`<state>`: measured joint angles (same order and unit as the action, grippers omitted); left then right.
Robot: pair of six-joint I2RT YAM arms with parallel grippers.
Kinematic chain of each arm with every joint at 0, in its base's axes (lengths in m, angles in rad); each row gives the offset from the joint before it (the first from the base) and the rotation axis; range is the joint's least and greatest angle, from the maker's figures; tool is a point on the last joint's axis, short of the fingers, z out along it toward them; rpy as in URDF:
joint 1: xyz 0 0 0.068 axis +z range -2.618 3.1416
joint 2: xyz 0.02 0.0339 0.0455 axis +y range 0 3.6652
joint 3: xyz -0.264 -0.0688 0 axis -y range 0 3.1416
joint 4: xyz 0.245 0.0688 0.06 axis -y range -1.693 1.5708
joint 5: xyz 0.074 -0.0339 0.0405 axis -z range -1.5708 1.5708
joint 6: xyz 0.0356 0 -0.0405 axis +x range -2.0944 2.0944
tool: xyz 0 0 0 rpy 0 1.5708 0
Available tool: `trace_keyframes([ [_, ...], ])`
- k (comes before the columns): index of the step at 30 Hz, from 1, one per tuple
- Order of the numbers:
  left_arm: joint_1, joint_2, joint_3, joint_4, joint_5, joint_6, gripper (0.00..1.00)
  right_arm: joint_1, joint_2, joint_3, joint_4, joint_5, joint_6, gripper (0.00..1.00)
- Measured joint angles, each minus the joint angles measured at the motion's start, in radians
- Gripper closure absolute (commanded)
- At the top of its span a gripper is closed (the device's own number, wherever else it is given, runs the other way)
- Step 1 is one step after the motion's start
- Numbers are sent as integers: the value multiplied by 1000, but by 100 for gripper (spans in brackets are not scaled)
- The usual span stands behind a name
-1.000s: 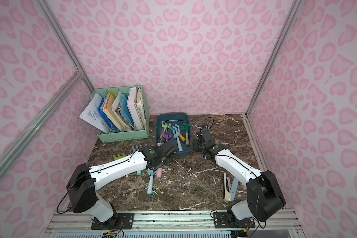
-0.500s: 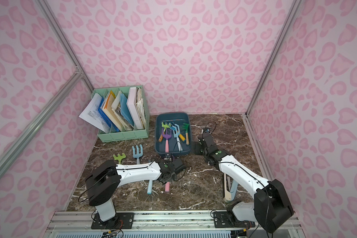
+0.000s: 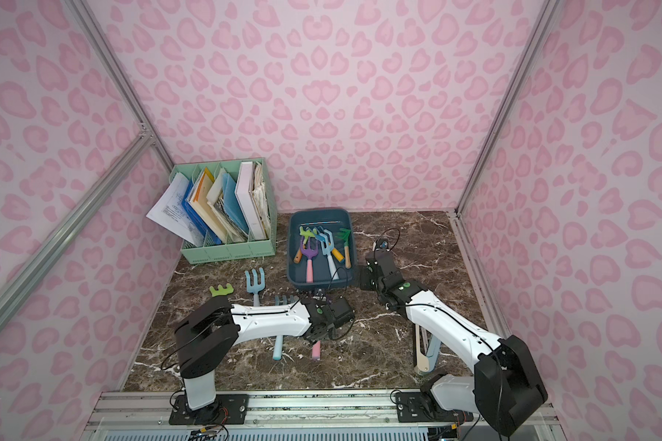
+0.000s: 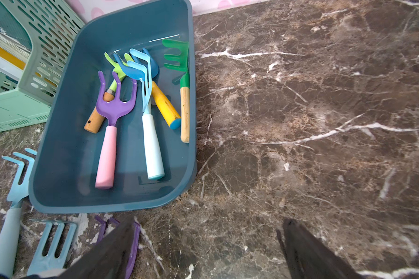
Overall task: Take the hand rake out of the storage box
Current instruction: Place the rake at the center of the board, then pick up the rake from the storage box.
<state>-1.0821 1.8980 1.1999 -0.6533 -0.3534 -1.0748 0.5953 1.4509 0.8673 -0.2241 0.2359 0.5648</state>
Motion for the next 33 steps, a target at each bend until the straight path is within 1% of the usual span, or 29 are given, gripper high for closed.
trace_keyframes([
  [1,0,-2,0,-2,0,0,61,0,-3,-3,0,1,2,1],
  [2,0,-6,0,-7,1,0,56,0,-8,-6,0,4,7,1],
  [4,0,-24,0,-20,-1,0,43,0,-14,-13,0,8,7,1],
  [7,0,-87,4,-48,-28,1,34,0,-29,-21,0,17,7,1],
  [10,-1,-192,4,-84,-83,11,22,2,-56,-43,9,21,7,2],
  [12,6,-284,14,-119,-141,40,12,6,-71,-54,14,19,6,6],
  [14,33,-367,21,-123,-183,94,7,20,-69,-47,20,18,4,11],
  [16,97,-444,6,-95,-196,158,6,45,-42,-13,20,10,-3,12],
  [17,156,-482,-14,-63,-179,199,5,63,-15,17,24,11,-10,10],
  [19,278,-514,-43,-9,-116,266,6,99,51,92,19,17,-21,2],
  [20,330,-507,-43,14,-97,300,8,113,90,135,12,27,-28,2],
  [21,357,-483,-23,24,-73,332,12,124,120,168,11,33,-39,2],
  [22,367,-446,13,30,-43,362,16,128,146,194,8,40,-43,2],
  [23,372,-389,71,39,-20,395,23,127,167,216,2,48,-43,2],
  [24,378,-332,127,52,-5,420,33,123,184,231,-4,56,-43,2],
  [25,385,-283,172,59,10,436,40,120,195,240,-10,63,-45,2],
  [26,398,-220,226,62,30,454,46,114,203,246,-17,71,-45,2],
  [28,418,-116,307,65,52,481,51,101,210,251,-36,87,-45,2],
  [30,436,-18,378,57,61,483,52,80,205,244,-46,106,-45,2],
  [33,464,71,413,45,95,483,52,34,170,196,-42,116,-45,2],
])
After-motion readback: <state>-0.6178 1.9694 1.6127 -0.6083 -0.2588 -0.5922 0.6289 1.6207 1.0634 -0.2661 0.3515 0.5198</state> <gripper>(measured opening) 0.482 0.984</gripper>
